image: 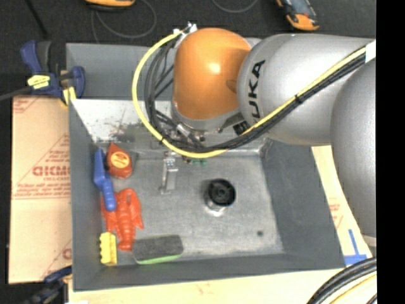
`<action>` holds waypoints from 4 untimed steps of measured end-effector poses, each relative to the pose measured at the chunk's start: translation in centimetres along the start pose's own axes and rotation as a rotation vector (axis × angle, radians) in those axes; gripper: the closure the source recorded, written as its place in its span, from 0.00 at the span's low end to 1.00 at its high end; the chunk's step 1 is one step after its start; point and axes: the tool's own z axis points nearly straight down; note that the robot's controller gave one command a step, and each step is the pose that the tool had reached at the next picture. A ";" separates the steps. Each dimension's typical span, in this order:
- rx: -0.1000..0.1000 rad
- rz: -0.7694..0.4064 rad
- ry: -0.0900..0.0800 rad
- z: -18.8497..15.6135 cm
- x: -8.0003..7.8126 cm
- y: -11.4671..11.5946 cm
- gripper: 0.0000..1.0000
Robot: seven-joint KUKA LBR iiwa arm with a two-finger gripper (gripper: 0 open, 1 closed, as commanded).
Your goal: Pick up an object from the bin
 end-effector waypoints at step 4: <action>0.002 0.132 0.002 4.7 6.6 -13.6 0.00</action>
Offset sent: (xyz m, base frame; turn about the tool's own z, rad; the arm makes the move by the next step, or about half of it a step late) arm -0.0214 -0.0578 -0.0335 -0.0282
